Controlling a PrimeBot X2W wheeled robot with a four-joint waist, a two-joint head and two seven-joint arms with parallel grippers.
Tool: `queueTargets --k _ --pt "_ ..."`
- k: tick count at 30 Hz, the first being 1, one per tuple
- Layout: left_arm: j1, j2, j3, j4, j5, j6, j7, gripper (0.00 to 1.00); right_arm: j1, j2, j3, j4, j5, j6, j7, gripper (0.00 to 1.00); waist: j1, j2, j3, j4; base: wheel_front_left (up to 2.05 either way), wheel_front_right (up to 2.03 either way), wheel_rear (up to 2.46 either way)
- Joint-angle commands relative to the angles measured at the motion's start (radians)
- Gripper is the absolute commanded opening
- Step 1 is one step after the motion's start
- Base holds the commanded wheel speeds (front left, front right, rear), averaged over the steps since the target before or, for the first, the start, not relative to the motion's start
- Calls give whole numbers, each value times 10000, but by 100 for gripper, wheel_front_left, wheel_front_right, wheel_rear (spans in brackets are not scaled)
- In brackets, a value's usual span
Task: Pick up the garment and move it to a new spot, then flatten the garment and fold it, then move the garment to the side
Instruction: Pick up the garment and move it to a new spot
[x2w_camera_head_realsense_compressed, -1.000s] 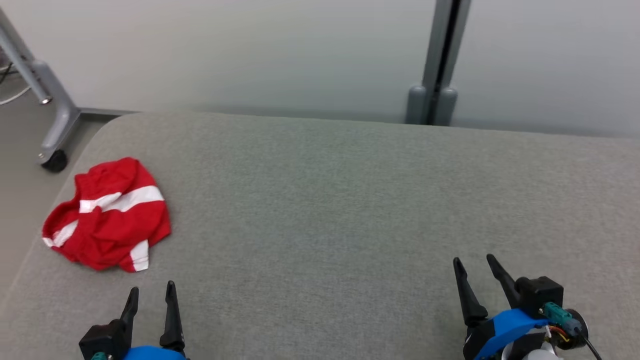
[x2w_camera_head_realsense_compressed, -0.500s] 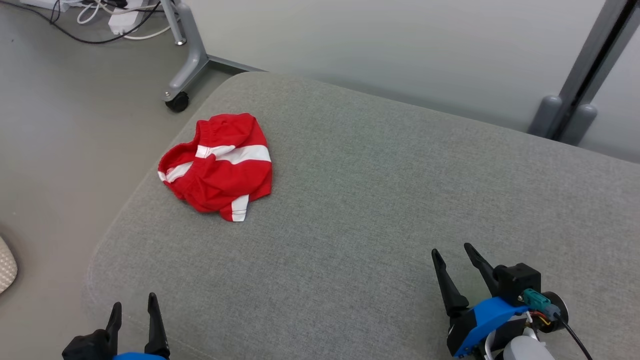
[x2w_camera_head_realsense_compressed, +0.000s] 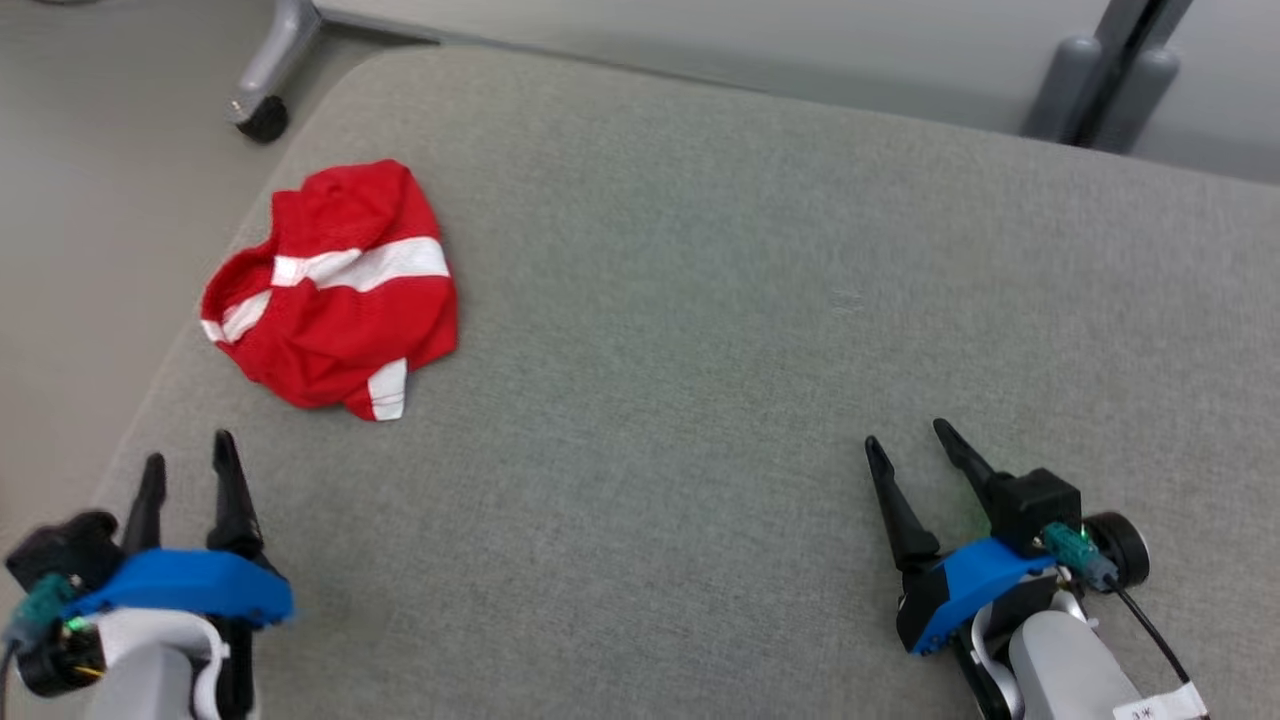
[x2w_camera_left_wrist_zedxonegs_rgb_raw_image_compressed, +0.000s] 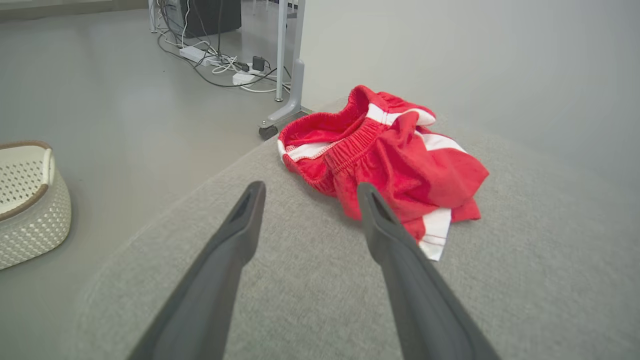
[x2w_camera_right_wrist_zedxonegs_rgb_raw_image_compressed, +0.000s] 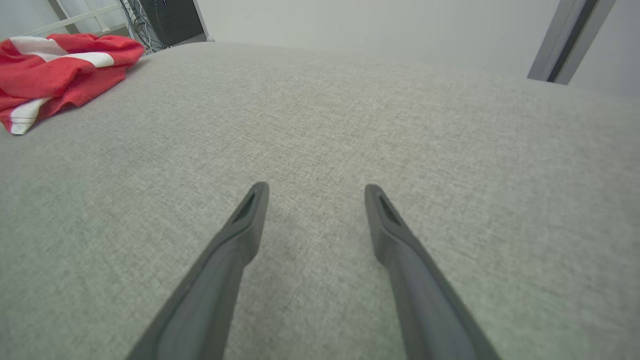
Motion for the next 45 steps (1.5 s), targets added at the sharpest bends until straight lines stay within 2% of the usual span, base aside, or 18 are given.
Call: queueTargets --k 1,5,10,17,23,24,25,26,32,37,39,40,45 --pt "-521 285 -117 89 -244 29 -1 100 -141 -47 -21 -112 -139 0 -39 100 -1 0 198 -119 0 0 0" --pt "-1702 1262 -713 592 -1224 29 -1 100 -372 -64 -73 -359 -416 -2 -33 100 -1 0 812 -567 0 0 0" --pt "-2972 2374 -1957 1216 -2578 27 -1 100 -572 -96 -92 -635 -604 -9 -10 100 -1 0 1433 -1036 0 0 0" --pt "-3851 3309 -3745 1966 -4576 27 550 100 -723 -145 -92 -758 -676 -11 4 100 -1 0 1940 -1552 0 0 0" --pt "-4036 3690 -4955 2368 -5849 27 1361 100 -704 -165 -135 -707 -702 -12 27 100 -1 0 2128 -1796 0 0 0" --pt "-4041 3725 -5145 2386 -5964 27 1406 80 -692 -165 -143 -704 -690 -12 27 100 -1 0 2130 -1813 0 0 0" --pt "-4037 3768 -5337 2385 -6100 27 1416 16 -678 -165 -144 -686 -683 -12 27 100 -1 0 2107 -1830 0 0 0" --pt "-4020 3827 -5499 2395 -6216 27 1353 0 -659 -165 -146 -663 -665 -12 27 100 -1 0 2069 -1844 0 0 0" --pt "-4201 4321 -6407 1827 -6538 27 405 0 -502 -87 -87 -786 -282 -9 13 100 -1 0 1531 -1910 0 0 0" --pt "-4597 4945 -6912 750 -6217 27 11 0 -299 -55 43 -847 217 -2 -16 100 -1 0 769 -2053 0 0 0" --pt "-4744 5068 -6921 451 -6084 27 -10 0 -226 -54 69 -845 341 -2 -19 100 -1 0 615 -2108 0 0 0" --pt "-4988 5274 -6699 -277 -5606 26 -17 0 -53 -51 139 -843 556 -2 -20 100 -1 0 306 -2262 0 0 0" --pt "-5042 5285 -6424 -1988 -4669 26 -14 0 341 -48 400 -909 1096 -2 -20 100 -1 0 -316 -2935 0 0 0"
